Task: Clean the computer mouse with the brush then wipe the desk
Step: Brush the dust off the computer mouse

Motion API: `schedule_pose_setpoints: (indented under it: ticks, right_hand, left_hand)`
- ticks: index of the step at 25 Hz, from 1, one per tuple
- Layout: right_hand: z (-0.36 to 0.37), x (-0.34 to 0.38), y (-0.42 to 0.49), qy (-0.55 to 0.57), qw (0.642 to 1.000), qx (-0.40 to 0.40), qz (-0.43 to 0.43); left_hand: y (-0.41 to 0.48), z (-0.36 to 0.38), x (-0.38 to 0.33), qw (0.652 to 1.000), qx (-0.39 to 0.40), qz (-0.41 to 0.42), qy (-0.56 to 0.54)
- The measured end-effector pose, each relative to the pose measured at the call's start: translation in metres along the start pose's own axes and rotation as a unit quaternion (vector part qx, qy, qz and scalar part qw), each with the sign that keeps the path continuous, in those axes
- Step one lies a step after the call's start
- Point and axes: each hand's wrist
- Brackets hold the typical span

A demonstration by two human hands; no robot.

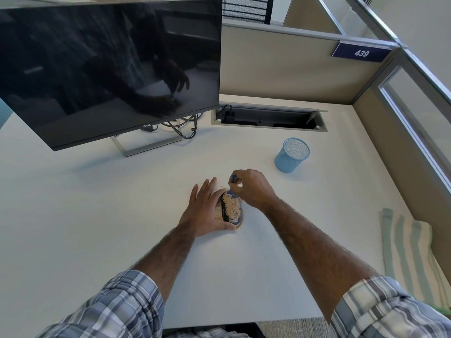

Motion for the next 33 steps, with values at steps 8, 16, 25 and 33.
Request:
schedule_pose_setpoints:
  ticks: [8,16,25,33]
  right_hand:
    - [-0.0008,0.0022,-0.0009,-0.014,1.0,-0.002,-0.003]
    - [-0.0006,0.0026,-0.0011,0.002,1.0,-0.007,-0.005]
    - [-0.0044,0.0004,-0.0042,0.017,1.0,0.008,0.0]
    - [-0.0038,-0.0035,-0.0058,-0.007,1.0,-0.023,0.015]
  left_hand:
    - [0.0002,0.0008,0.0006,1.0,-0.002,0.001,0.0]
    - [-0.0004,-0.0001,0.0004,1.0,-0.002,0.001,-0.001]
    - [-0.0002,0.0009,0.0009,1.0,-0.008,0.005,-0.002]
    - [0.0008,0.0021,0.0014,1.0,-0.005,0.002,-0.002]
Point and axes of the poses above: each hand's wrist, its own y-axis towards the middle knuckle, its own z-axis out of the palm, x = y × z, and after that the axes turned 12 degrees about x, right-handed
